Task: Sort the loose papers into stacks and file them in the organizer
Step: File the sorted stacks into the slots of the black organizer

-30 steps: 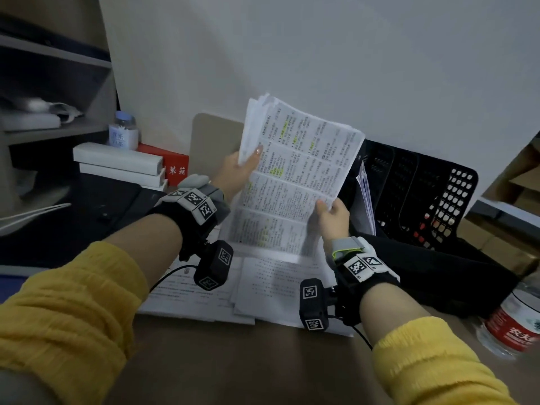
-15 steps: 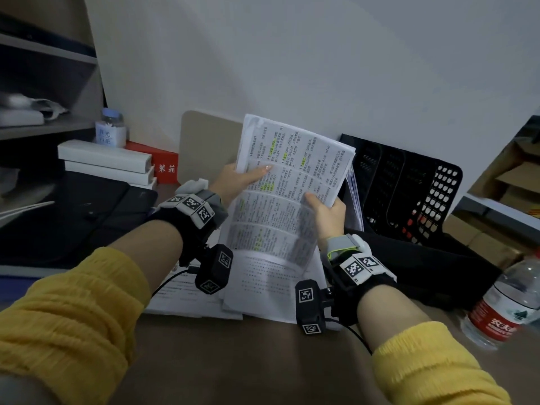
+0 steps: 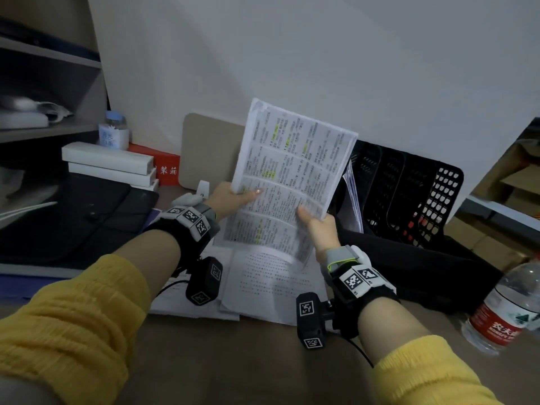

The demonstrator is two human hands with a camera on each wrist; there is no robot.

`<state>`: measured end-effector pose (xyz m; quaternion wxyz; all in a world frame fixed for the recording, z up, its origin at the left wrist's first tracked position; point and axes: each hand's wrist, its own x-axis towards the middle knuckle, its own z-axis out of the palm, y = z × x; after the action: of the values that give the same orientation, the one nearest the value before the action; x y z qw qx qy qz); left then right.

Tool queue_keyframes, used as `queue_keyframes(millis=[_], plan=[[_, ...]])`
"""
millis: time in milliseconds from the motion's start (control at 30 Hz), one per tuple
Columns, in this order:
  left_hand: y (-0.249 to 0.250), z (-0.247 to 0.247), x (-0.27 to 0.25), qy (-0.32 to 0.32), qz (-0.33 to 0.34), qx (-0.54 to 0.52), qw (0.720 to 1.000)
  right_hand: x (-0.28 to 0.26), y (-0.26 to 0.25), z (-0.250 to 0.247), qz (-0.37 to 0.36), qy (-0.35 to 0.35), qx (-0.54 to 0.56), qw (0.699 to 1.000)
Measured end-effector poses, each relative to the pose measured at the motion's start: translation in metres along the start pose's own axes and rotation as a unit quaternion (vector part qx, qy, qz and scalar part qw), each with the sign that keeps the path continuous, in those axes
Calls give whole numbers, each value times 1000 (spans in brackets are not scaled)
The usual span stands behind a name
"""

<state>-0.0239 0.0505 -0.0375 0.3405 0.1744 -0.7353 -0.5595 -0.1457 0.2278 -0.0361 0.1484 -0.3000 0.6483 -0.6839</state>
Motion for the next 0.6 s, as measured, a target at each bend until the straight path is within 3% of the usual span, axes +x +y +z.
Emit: queue_keyframes(millis=[100, 267, 367, 433, 500, 600], plan=[[26, 6, 0, 55, 27, -57, 997, 0, -13, -8, -5, -18, 14, 1000], [72, 31, 2, 138, 102, -97, 980, -8, -33, -23, -82, 26, -5, 996], [97, 61, 4, 192, 156, -82, 965, -15, -45, -35, -136, 91, -7, 986], [112, 75, 7, 236, 186, -4, 954, -18, -55, -33, -172, 131, -8, 976], [127, 96, 4, 195, 212, 47, 957, -20, -67, -38, -210, 169, -9, 963], [151, 136, -8, -10, 215, -76, 974, -23, -82, -52, -259, 216, -26, 941]])
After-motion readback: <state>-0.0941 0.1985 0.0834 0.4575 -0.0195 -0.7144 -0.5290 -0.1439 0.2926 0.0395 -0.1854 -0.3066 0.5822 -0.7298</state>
